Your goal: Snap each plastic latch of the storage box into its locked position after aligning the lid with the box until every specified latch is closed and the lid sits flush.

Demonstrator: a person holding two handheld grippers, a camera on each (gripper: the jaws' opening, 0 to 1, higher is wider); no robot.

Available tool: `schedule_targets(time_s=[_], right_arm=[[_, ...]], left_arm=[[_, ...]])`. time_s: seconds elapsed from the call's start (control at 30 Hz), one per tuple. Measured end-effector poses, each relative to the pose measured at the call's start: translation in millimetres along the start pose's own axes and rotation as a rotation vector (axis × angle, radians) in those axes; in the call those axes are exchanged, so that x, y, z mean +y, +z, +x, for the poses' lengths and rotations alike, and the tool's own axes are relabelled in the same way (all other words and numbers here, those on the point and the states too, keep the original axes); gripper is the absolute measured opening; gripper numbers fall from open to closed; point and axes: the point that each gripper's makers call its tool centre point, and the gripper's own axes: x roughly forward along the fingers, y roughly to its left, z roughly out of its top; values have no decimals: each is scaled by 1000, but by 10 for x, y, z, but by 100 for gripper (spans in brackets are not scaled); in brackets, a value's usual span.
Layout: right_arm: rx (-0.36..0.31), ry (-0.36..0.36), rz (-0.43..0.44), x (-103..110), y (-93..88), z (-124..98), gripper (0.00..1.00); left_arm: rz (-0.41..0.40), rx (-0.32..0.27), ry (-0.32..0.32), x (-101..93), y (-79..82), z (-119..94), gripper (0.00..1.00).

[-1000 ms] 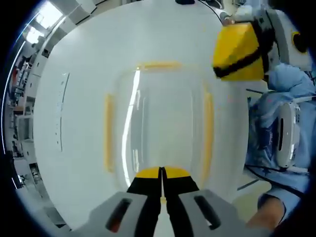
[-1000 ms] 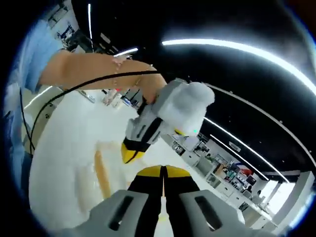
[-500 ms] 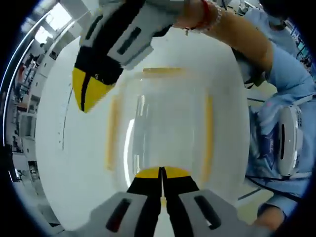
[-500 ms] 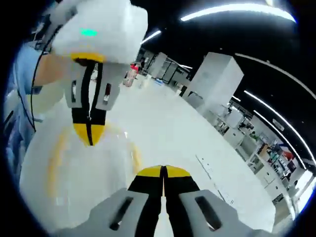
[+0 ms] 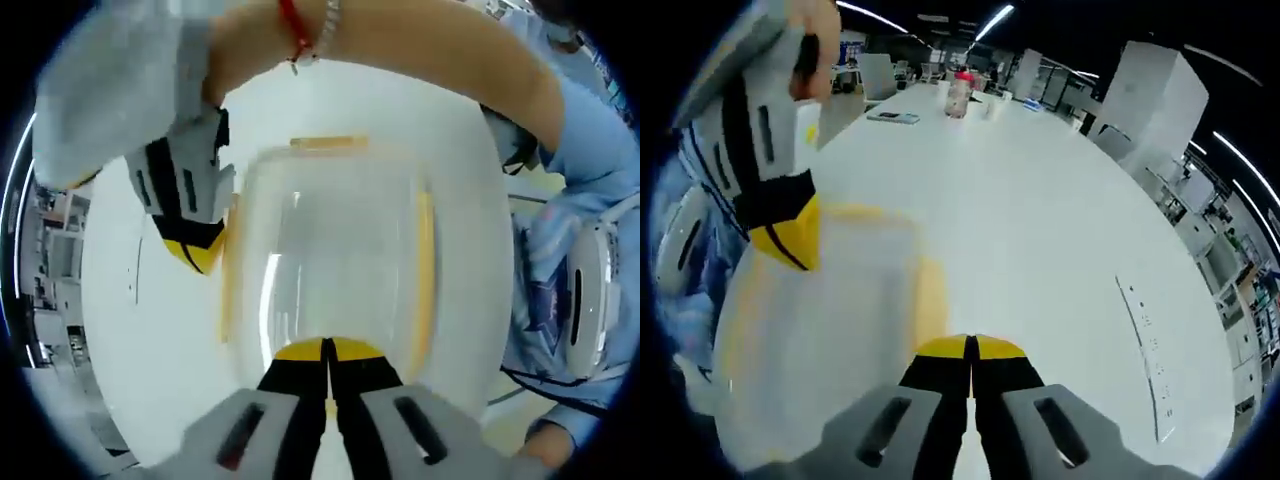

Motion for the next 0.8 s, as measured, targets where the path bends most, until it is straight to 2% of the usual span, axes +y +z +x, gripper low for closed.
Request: schedule_targets(time_s=[0.1, 0.17, 0.2, 0.23, 0.3, 0.33, 0.37, 0.53, 0.63, 0.8], right_arm=[[20, 76, 62, -16, -44, 20, 0], [49, 76, 67, -44, -112, 46, 0], [69, 116, 80, 21, -163, 57, 0], [95, 95, 73, -82, -193, 35, 0], [159, 107, 86, -61, -378, 115, 0], [85, 120, 145, -58, -269, 151, 0], [90, 123, 112, -16, -302, 141, 0], [91, 115, 169, 69, -296, 164, 0], [91, 143, 188, 62, -277, 172, 0], [45, 121, 284, 29, -269, 156, 0]], left_arm=[[4, 7, 12, 10, 20, 2, 0], [5, 9, 5, 15, 29, 4, 0], [2, 11, 1, 17, 32, 6, 0], [1, 12, 0, 13, 33, 6, 0], [8, 16, -1, 10, 38, 10, 0], [12, 17, -1, 10, 44, 10, 0], [17, 20, -2, 12, 46, 8, 0], [27, 31, -6, 15, 47, -2, 0], [27, 31, -4, 21, 45, -9, 0], [14, 3, -23, 34, 28, -34, 0]])
